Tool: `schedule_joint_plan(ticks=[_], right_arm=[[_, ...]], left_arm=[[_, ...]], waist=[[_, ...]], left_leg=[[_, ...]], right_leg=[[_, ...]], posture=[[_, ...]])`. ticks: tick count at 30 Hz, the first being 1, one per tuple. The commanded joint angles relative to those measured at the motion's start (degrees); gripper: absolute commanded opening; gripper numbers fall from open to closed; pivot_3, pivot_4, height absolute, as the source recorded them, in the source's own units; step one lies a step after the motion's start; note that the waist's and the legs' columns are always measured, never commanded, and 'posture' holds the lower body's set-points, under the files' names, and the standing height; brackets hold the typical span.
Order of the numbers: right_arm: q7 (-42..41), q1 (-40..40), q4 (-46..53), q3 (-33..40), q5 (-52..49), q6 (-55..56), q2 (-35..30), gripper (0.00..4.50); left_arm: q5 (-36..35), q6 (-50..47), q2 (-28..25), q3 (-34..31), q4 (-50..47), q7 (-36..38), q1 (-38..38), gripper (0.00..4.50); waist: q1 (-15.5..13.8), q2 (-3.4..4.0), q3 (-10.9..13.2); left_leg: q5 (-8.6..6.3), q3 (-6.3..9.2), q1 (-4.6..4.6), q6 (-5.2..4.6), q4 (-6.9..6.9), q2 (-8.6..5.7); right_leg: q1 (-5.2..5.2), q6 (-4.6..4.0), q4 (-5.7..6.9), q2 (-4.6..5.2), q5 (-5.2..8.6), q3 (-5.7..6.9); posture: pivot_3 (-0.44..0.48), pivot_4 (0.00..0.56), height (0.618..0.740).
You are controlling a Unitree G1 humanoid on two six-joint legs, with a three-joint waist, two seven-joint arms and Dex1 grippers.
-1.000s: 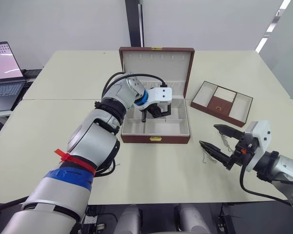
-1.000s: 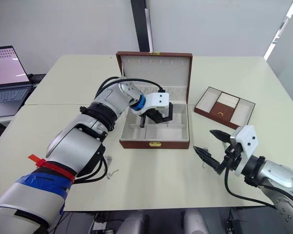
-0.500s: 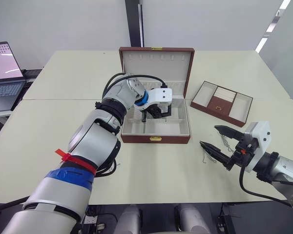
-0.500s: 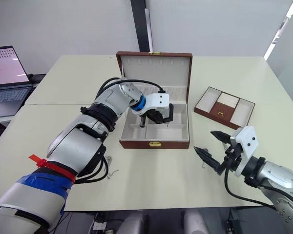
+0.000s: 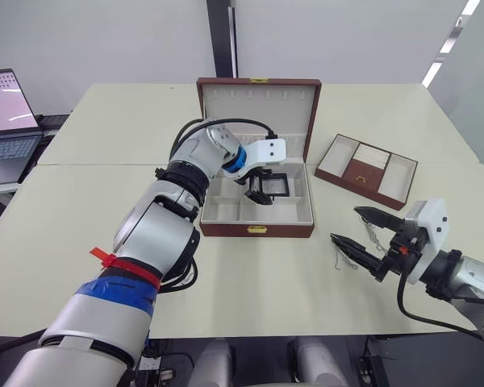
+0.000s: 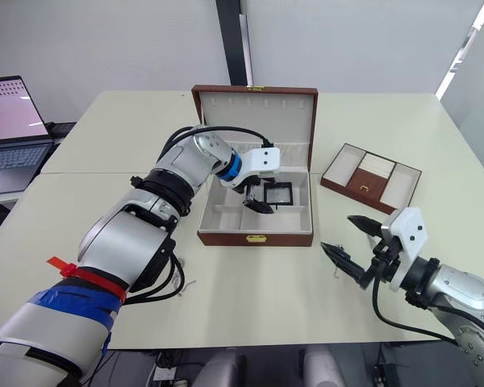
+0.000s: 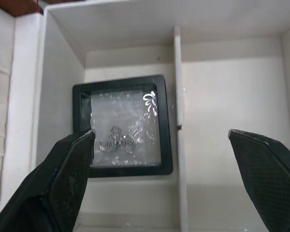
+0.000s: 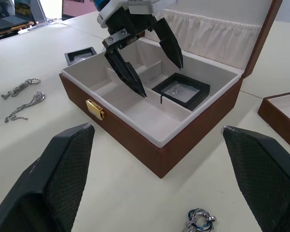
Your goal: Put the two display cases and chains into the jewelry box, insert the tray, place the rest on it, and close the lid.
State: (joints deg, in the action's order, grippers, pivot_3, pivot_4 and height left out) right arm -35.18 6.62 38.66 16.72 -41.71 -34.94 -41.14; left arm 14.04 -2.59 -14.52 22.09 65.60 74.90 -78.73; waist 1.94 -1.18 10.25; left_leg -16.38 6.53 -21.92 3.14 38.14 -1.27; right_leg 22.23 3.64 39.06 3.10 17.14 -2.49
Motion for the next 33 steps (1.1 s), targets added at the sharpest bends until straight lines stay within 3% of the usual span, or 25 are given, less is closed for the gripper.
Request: schedule_joint_plan(ticks=[1,7,11,15,20,27,30,33], right_arm=[[-2.4,-0.2,-1.0,3.0,-0.8,1.6,-0.9,4.50],[-7.6,1.6,-8.3,6.9,0.6,4.0,-2.2,4.50],[-11.3,2.3,-15.5,8.8,3.3,6.7,-4.2,4.50],[-14.0,0.6,-24.1,9.1,6.3,9.2,-5.8,4.50],[-15.3,-3.3,-32.3,8.4,8.3,10.8,-5.9,4.50],[-16.7,-7.7,-42.5,7.4,11.3,14.8,-5.2,4.50],[-16.8,-8.9,-44.9,7.0,12.2,16.1,-4.4,4.50],[-16.8,-9.1,-46.5,6.8,12.9,17.5,-4.0,4.50]], left_arm=[[-5.2,-1.9,-2.2,-4.8,-6.2,4.3,0.7,4.49],[-16.5,-17.6,-11.1,-13.1,-31.3,10.3,12.2,4.49],[-21.6,-27.6,-19.5,-18.4,-48.9,8.2,23.4,4.49],[-29.6,-38.4,-26.4,-28.5,-61.9,4.5,35.0,4.49],[-31.7,-40.6,-32.5,-39.3,-68.7,-3.4,49.6,4.49],[-33.6,-41.3,-33.4,-54.7,-74.7,-14.7,66.2,4.49],[-29.0,-32.9,-33.7,-59.8,-69.3,-18.2,76.7,4.49],[-28.6,-27.2,-32.1,-63.1,-65.4,-22.7,80.9,4.49]], waist=[[0.1,0.02,0.0],[1.0,0.05,0.0],[1.4,0.08,0.0],[1.3,0.09,0.0],[1.0,0.12,-0.1],[0.4,0.12,-0.1],[0.3,0.22,-0.1],[0.2,0.22,-0.1]], left_leg=[[0.00,0.00,0.01,0.00,0.00,0.00],[0.01,0.01,0.06,0.00,-0.03,0.05],[0.01,-0.01,0.09,0.00,-0.06,0.08],[0.01,0.00,0.09,0.01,-0.04,0.09],[0.01,-0.01,0.14,0.01,-0.04,0.11],[0.00,-0.06,0.17,0.00,-0.07,0.13],[0.00,-0.15,0.22,0.00,-0.09,0.12],[0.00,-0.17,0.28,0.00,-0.20,0.20]], right_leg=[[0.00,0.00,0.00,0.00,0.00,0.00],[0.00,0.00,0.04,-0.01,0.00,-0.01],[0.00,-0.01,0.03,-0.02,0.00,-0.06],[-0.02,-0.01,0.04,0.00,0.00,-0.04],[-0.05,-0.01,0.03,0.01,0.00,-0.04],[-0.06,-0.02,0.00,0.04,0.00,-0.06],[-0.06,-0.02,-0.01,0.08,0.00,-0.15],[-0.05,-0.03,-0.03,0.04,0.00,-0.13]], posture=[[0.000,0.150,0.740],[0.000,0.150,0.740],[0.000,0.150,0.740],[0.000,0.150,0.740],[0.000,0.150,0.740],[0.000,0.150,0.740],[0.000,0.150,0.740],[0.000,0.150,0.740]])
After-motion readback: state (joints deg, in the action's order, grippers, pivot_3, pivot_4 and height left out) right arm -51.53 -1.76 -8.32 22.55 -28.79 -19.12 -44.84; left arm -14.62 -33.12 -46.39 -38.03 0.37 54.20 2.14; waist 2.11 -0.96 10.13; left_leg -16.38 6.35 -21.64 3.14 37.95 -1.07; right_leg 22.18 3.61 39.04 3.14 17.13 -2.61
